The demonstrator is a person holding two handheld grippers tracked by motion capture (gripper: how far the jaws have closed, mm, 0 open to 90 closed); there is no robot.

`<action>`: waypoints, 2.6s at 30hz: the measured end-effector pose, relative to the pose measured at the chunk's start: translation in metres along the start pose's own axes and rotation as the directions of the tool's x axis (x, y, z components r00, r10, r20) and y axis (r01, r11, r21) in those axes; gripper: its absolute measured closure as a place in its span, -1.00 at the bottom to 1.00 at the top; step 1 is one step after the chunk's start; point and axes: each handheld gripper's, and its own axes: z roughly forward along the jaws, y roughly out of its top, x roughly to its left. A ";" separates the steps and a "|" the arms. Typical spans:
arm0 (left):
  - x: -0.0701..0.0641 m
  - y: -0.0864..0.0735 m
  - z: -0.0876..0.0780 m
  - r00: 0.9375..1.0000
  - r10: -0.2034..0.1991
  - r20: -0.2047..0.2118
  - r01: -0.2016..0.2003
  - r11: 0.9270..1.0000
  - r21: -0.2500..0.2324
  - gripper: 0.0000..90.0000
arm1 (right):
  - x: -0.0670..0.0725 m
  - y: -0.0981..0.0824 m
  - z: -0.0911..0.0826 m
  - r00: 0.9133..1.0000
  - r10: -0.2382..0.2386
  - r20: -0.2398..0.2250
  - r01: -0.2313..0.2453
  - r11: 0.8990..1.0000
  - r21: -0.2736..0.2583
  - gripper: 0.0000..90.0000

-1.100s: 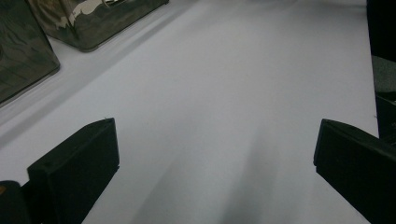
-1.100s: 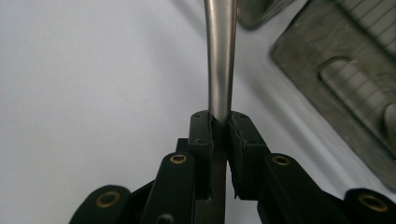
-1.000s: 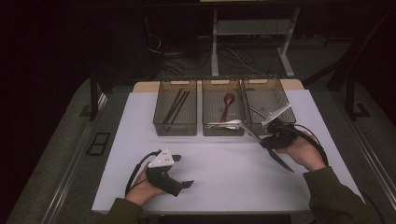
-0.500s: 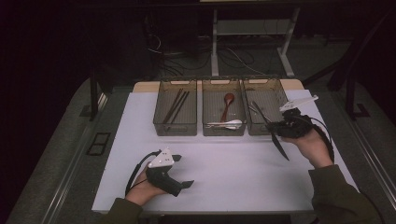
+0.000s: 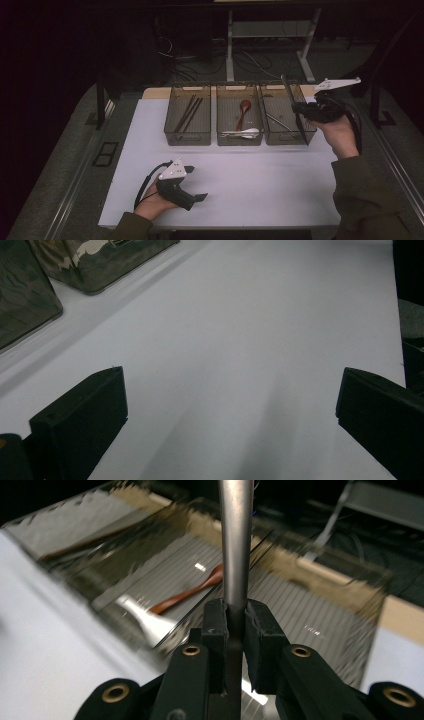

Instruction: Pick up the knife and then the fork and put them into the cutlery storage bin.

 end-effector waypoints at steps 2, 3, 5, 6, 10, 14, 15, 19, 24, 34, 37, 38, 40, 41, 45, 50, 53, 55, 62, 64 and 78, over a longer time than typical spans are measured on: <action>0.000 0.000 0.000 1.000 0.000 0.000 0.000 1.000 -0.001 -1.00 | -0.006 0.007 0.001 1.000 0.009 0.021 -0.008 1.000 -0.019 0.77; 0.000 0.000 0.000 1.000 -0.001 0.000 0.001 1.000 -0.001 -1.00 | -0.009 0.010 0.001 0.999 0.012 0.033 -0.011 1.000 -0.027 0.77; 0.000 0.000 0.000 1.000 -0.001 0.000 0.001 1.000 -0.001 -1.00 | -0.016 0.015 0.003 0.999 0.018 0.047 -0.016 0.999 -0.041 0.77; 0.000 0.000 0.000 1.000 -0.001 0.000 0.001 1.000 0.000 -1.00 | -0.019 0.017 0.005 0.998 0.025 0.057 -0.022 0.999 -0.048 0.77; 0.000 0.000 0.000 1.000 0.000 0.000 0.000 1.000 -0.002 -1.00 | -0.031 0.021 0.015 0.996 0.045 0.079 -0.041 0.998 -0.052 0.77; 0.000 0.000 0.000 1.000 -0.002 0.002 0.002 1.000 -0.003 -1.00 | -0.041 0.017 0.028 0.993 0.051 0.102 -0.048 0.998 -0.028 0.77; 0.000 0.000 0.000 1.000 -0.002 0.002 0.002 1.000 -0.003 -1.00 | -0.043 0.016 0.032 0.993 0.052 0.110 -0.050 0.999 -0.021 0.77; 0.000 0.000 0.000 1.000 0.001 0.003 -0.001 1.000 -0.002 -1.00 | -0.052 0.008 0.044 0.991 0.069 0.116 -0.071 0.997 0.011 0.77; 0.000 0.000 0.000 1.000 -0.001 0.003 0.001 1.000 -0.002 -1.00 | -0.057 0.000 0.055 0.991 0.066 0.114 -0.072 0.996 0.053 0.77; -0.001 0.000 0.001 1.000 -0.001 0.004 0.001 1.000 0.000 -1.00 | -0.063 -0.012 0.071 0.993 0.067 0.101 -0.082 0.985 0.149 0.77; -0.001 0.001 0.001 1.000 0.002 0.008 -0.002 1.000 -0.001 -1.00 | -0.061 -0.010 0.075 0.993 0.057 0.100 -0.074 0.983 0.166 0.77; -0.001 0.000 0.001 1.000 0.004 0.008 -0.004 1.000 0.001 -1.00 | -0.060 -0.010 0.077 0.994 0.048 0.098 -0.065 0.982 0.175 0.76; -0.001 0.001 0.001 1.000 0.001 0.006 -0.001 1.000 -0.001 -1.00 | -0.058 -0.008 0.081 0.995 0.031 0.096 -0.049 0.980 0.191 0.76; -0.001 0.001 0.001 1.000 0.002 0.007 -0.002 1.000 -0.001 -1.00 | -0.057 -0.008 0.084 0.995 0.026 0.097 -0.045 0.979 0.197 0.76; -0.001 0.001 0.001 1.000 0.004 0.008 -0.004 1.000 0.000 -1.00 | -0.054 -0.007 0.095 0.994 0.003 0.106 -0.028 0.973 0.227 0.76; -0.001 0.001 0.001 1.000 0.005 0.010 -0.005 1.000 -0.001 -1.00 | -0.048 -0.007 0.110 0.993 -0.033 0.109 0.003 0.963 0.271 0.75; -0.001 0.001 0.001 1.000 0.005 0.010 -0.005 1.000 -0.002 -1.00 | -0.047 -0.009 0.117 0.994 -0.019 0.106 -0.012 0.960 0.279 0.75; -0.001 0.001 0.001 1.000 0.006 0.010 -0.006 1.000 -0.002 -1.00 | -0.047 -0.010 0.118 0.992 -0.011 0.122 -0.023 0.960 0.280 0.80; -0.002 0.001 0.002 1.000 0.004 0.011 -0.004 1.000 -0.001 -1.00 | -0.049 -0.011 0.111 0.994 0.021 0.107 -0.048 0.966 0.253 0.64; -0.002 0.001 0.002 1.000 0.004 0.010 -0.004 1.000 0.000 -1.00 | -0.050 -0.012 0.107 0.995 0.034 0.093 -0.054 0.972 0.229 0.56; 0.001 0.002 0.000 1.000 -0.013 0.009 0.013 1.000 -0.015 -1.00 | -0.051 -0.023 0.077 0.989 0.147 0.002 -0.147 0.986 0.084 0.02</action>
